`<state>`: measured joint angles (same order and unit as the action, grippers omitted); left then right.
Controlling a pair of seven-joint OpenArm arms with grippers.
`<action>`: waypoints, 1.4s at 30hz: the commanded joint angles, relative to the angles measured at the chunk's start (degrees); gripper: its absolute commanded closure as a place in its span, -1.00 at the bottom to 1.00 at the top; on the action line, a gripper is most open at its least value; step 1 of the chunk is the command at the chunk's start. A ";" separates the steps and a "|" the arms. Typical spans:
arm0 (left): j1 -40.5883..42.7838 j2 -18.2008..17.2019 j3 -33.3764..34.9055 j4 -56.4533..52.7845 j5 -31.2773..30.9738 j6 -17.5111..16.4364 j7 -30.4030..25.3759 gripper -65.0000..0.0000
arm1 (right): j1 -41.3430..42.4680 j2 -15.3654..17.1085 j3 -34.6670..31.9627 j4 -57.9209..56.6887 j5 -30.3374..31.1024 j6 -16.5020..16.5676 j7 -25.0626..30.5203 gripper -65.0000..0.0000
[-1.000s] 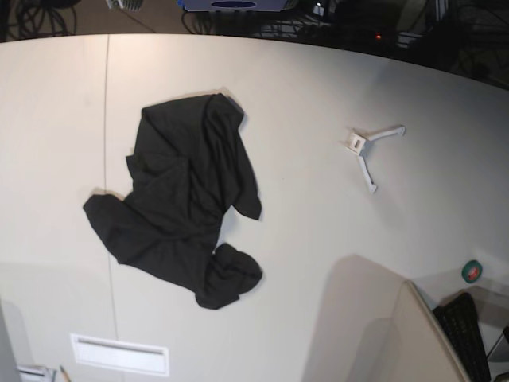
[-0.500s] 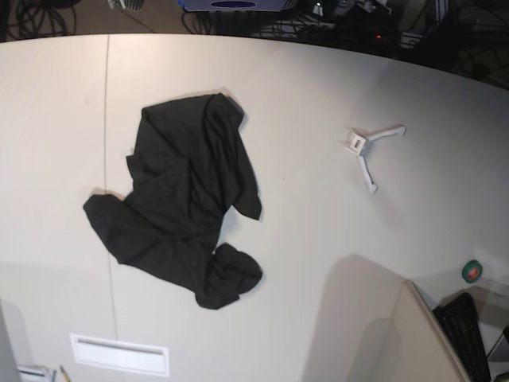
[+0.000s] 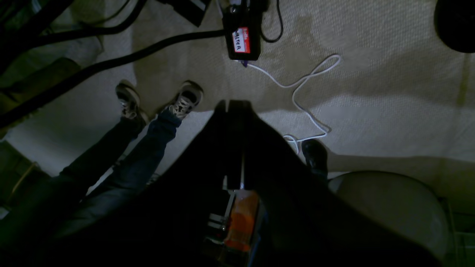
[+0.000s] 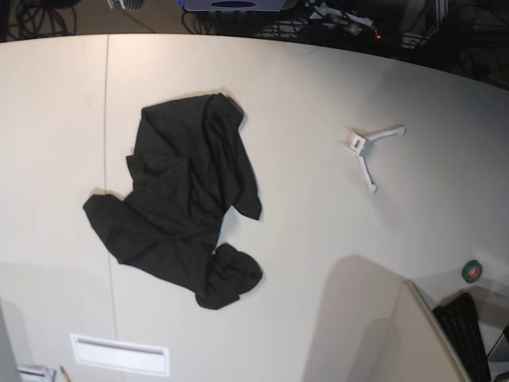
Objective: Layout the t-shirt on the table in an organized manner, then fold the t-shirt properly
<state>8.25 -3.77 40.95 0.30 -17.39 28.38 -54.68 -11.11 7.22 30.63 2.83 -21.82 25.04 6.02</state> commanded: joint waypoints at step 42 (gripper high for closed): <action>-4.78 2.06 -0.29 -0.30 -0.94 -0.03 38.72 -0.08 | 1.58 0.20 0.00 -0.32 -0.11 0.50 -0.61 1.00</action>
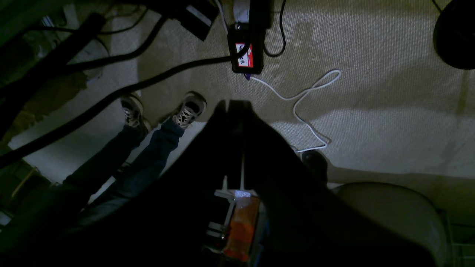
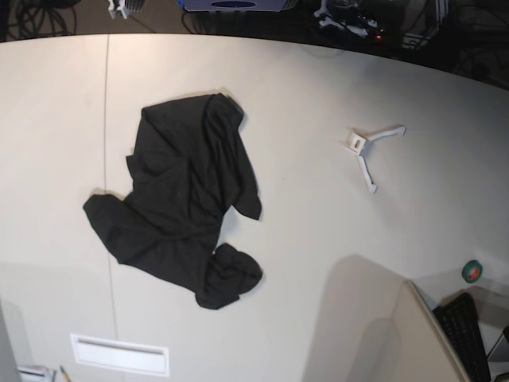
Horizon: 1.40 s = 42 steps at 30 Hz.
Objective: Layout the t-shirt on the table in an organized manner, then fold the t-shirt properly
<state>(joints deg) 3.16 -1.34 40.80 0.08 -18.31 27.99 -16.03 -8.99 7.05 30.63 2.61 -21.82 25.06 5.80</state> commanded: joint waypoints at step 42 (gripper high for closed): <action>0.31 3.06 -0.05 1.64 -0.02 0.36 13.79 -0.08 | 2.62 -5.42 0.09 -0.11 -0.02 0.48 -0.40 1.00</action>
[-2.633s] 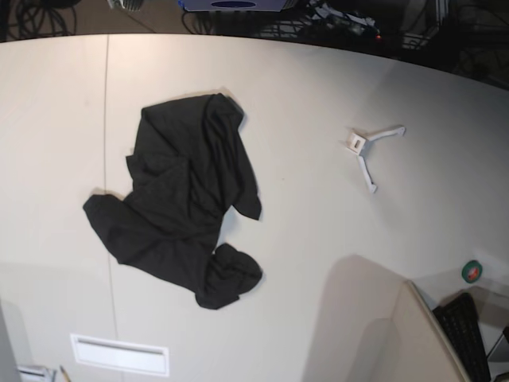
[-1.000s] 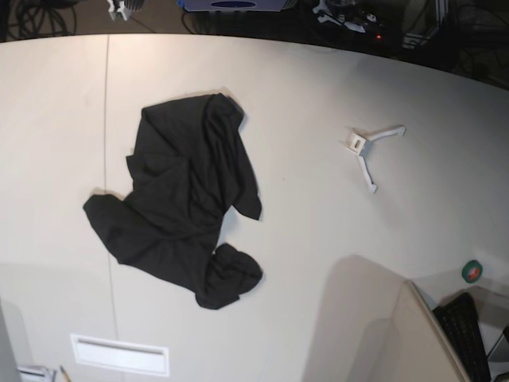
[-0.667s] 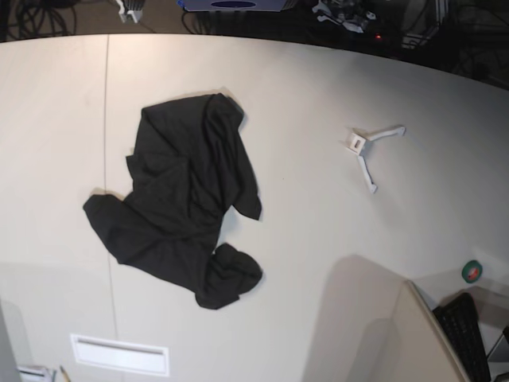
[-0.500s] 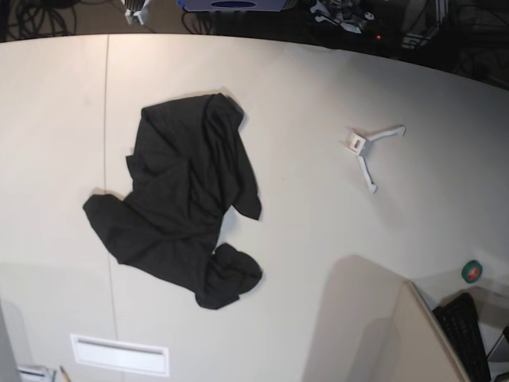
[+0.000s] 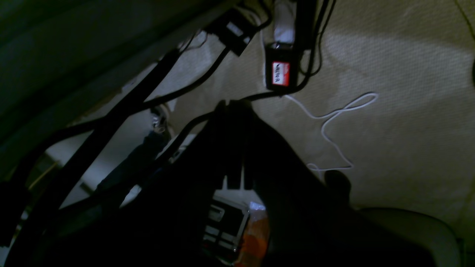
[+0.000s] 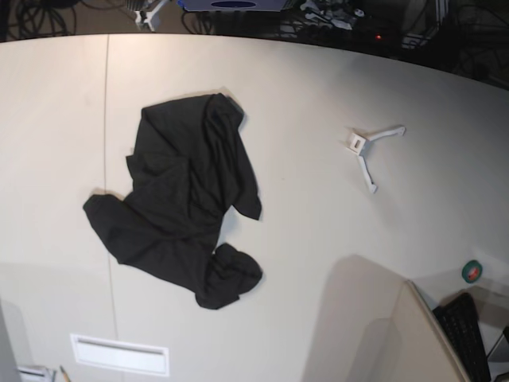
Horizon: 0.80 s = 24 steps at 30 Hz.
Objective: Layout the t-shirt on the table in an organized manner, then fold the t-shirt properly
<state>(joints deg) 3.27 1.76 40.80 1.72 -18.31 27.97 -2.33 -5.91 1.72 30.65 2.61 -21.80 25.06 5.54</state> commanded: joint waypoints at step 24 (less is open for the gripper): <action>-1.11 1.19 0.22 0.44 0.42 0.39 2.46 -0.08 | -0.02 -0.44 0.07 -0.11 0.04 0.48 -0.13 1.00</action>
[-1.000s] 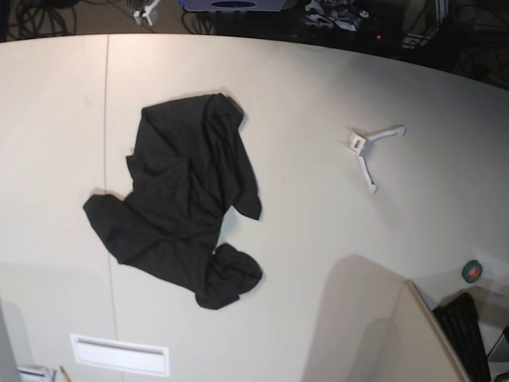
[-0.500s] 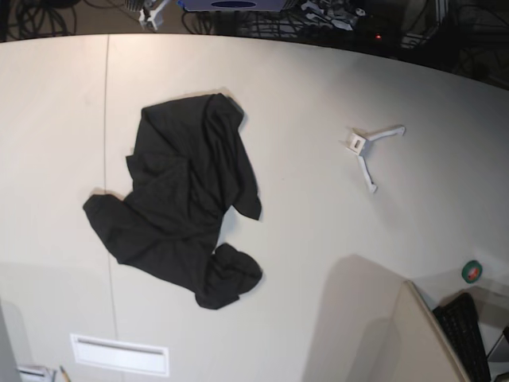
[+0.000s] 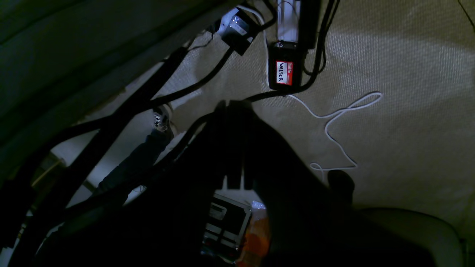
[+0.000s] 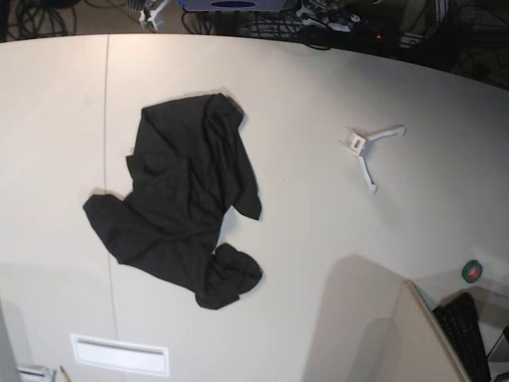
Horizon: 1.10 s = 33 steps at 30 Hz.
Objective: Layout the t-shirt on the table in an organized manner, then fold the t-shirt properly
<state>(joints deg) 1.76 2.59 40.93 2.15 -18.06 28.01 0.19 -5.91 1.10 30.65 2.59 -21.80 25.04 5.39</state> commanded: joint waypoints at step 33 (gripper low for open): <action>0.39 -1.84 0.00 -0.09 0.17 0.34 -0.05 -0.10 | 2.79 0.17 0.07 -0.08 0.04 0.50 0.02 1.00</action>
<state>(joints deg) 1.98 0.89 40.91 2.13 -18.06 27.81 0.21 -2.92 1.08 30.65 2.55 -21.80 25.04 5.39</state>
